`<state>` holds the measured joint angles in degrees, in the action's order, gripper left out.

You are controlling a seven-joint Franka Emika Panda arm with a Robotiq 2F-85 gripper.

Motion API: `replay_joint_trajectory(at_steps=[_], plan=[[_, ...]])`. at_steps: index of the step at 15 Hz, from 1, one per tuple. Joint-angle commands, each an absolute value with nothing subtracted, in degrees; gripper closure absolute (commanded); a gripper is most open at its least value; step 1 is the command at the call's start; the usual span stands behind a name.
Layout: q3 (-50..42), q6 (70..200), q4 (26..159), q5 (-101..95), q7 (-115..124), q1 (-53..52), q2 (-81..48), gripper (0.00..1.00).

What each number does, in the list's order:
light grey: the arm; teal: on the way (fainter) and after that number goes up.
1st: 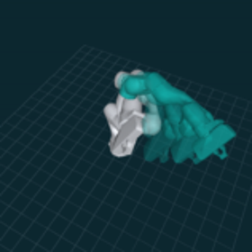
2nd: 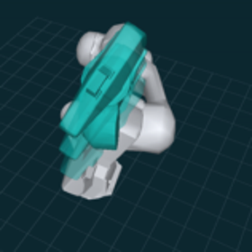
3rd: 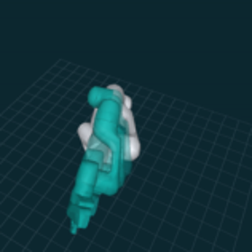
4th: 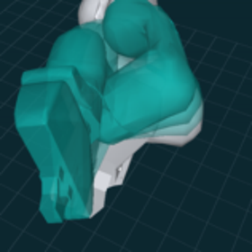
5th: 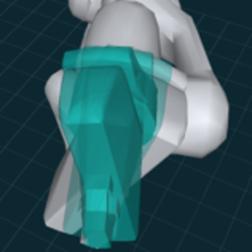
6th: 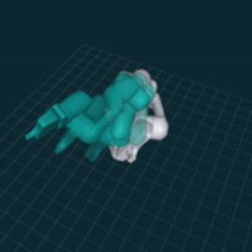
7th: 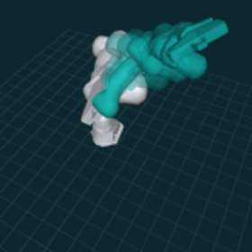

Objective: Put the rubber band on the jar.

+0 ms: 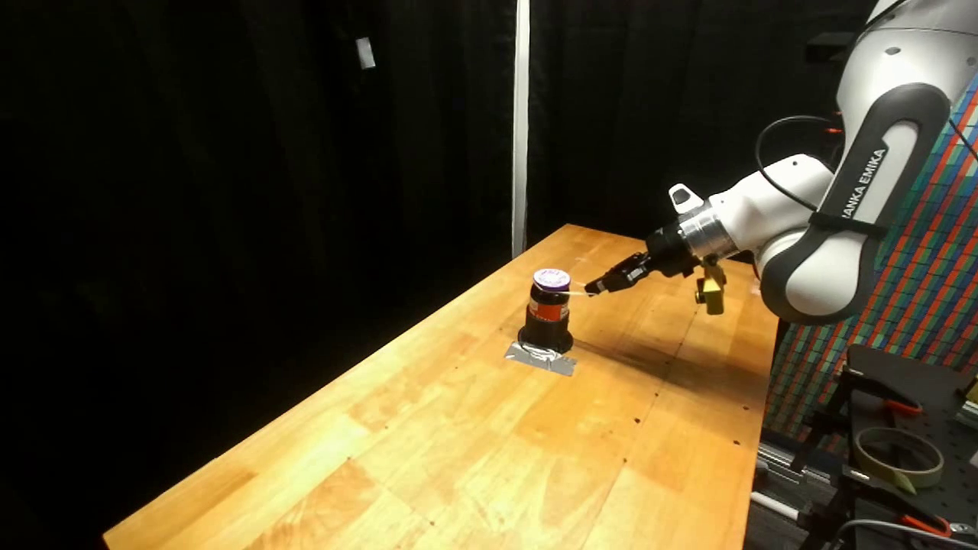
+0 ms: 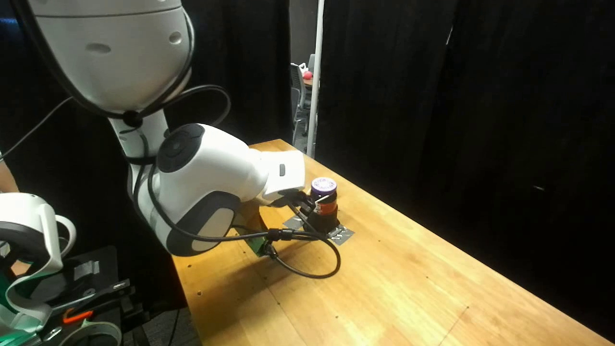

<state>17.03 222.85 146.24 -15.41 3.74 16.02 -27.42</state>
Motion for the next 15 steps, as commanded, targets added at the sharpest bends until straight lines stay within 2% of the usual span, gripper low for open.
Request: replay_joint_trajectory(at_steps=[1, 8, 9, 10, 11, 13, 14, 15], plan=[[12.93, 230.70, 148.49, -18.49, 6.24, 12.66, -27.39, 0.91], [8.94, 238.02, 149.34, -18.97, 5.56, 8.38, -29.27, 0.90], [8.63, 236.40, 149.47, -18.98, 5.79, 7.95, -28.91, 0.71], [8.87, 232.46, 149.76, -21.61, 8.24, 8.93, -28.24, 0.65], [8.32, 234.10, 148.93, -18.63, 6.36, 7.48, -29.01, 0.85], [8.42, 232.62, 148.99, -20.09, 7.36, 7.78, -29.06, 0.70], [8.41, 232.41, 149.00, -20.16, 7.40, 7.81, -29.07, 0.65], [8.40, 232.31, 149.00, -20.16, 7.44, 7.82, -29.07, 0.64]])
